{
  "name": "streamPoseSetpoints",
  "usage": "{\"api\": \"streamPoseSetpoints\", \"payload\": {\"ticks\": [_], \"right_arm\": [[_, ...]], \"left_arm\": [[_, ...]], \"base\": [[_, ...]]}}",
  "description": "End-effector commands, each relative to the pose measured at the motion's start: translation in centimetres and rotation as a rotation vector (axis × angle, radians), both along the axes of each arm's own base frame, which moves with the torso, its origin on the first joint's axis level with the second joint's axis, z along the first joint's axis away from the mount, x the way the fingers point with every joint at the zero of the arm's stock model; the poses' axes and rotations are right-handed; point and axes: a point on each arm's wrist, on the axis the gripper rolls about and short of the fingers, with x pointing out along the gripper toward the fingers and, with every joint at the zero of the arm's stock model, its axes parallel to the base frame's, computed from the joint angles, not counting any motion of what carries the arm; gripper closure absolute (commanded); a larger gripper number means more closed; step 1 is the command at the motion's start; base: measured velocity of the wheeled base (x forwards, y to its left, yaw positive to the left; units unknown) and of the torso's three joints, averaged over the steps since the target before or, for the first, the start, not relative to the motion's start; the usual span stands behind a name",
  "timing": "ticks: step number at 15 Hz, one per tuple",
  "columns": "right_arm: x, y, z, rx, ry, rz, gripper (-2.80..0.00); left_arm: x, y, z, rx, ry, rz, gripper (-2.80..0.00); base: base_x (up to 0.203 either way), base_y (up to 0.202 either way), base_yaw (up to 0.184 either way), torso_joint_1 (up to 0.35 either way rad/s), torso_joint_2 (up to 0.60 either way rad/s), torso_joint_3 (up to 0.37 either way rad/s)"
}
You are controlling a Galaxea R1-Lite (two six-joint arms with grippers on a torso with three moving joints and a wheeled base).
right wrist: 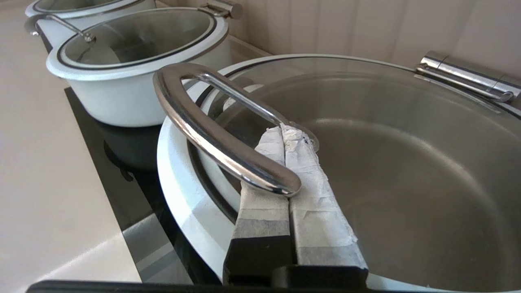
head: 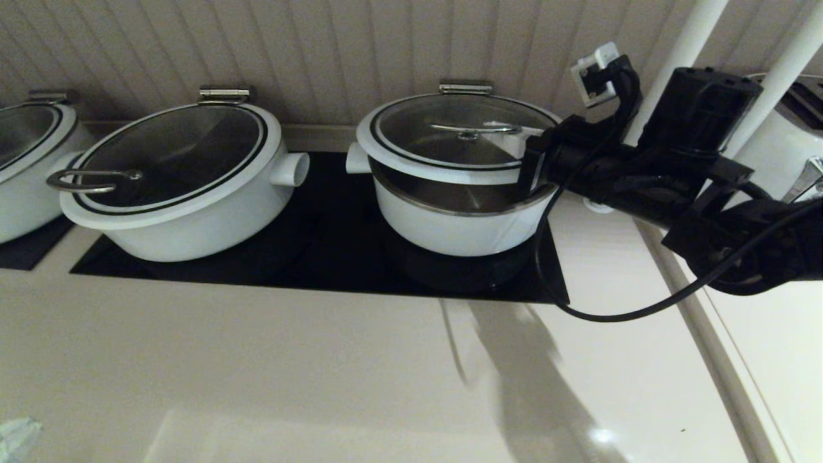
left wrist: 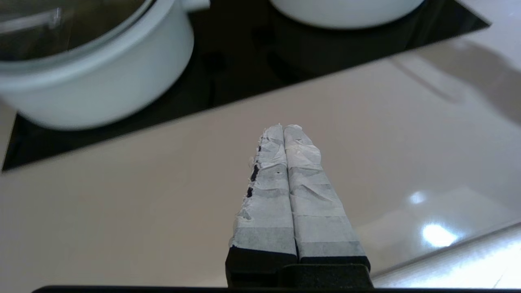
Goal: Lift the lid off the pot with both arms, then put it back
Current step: Open the food pot lid a small opening with the right arm, then hold the pot lid with the left arm
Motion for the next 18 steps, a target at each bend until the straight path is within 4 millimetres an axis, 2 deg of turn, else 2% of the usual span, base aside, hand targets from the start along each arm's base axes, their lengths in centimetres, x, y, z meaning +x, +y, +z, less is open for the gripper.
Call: {"api": "streamPoseSetpoints", "payload": {"ticks": [1, 8, 11, 14, 18], "right_arm": [[0.0, 0.0, 0.4, 0.008, -0.014, 0.000, 0.00], [0.1, 0.0, 0.6, 0.014, -0.023, -0.002, 0.00], [0.1, 0.0, 0.7, 0.015, -0.024, -0.003, 0.00], [0.1, 0.0, 0.7, 0.016, -0.025, -0.003, 0.00], [0.5, 0.1, 1.1, 0.023, -0.037, -0.004, 0.00]], "left_arm": [[2.2, -0.1, 1.7, 0.000, 0.056, -0.019, 0.00], [4.5, -0.2, 5.9, -0.010, 0.035, -0.070, 0.00], [5.8, -0.9, 7.7, -0.012, 0.004, -0.182, 0.00], [7.2, -2.2, 8.6, -0.011, 0.007, -0.330, 0.00], [9.9, -3.6, 8.0, 0.002, 0.093, -0.395, 0.00]], "base": [[0.000, 0.000, 0.000, 0.000, 0.00, 0.000], [0.000, 0.000, 0.000, 0.000, 0.00, 0.000], [0.000, 0.000, 0.000, 0.000, 0.00, 0.000], [0.000, 0.000, 0.000, 0.000, 0.00, 0.000], [0.000, 0.000, 0.000, 0.000, 0.00, 0.000]]}}
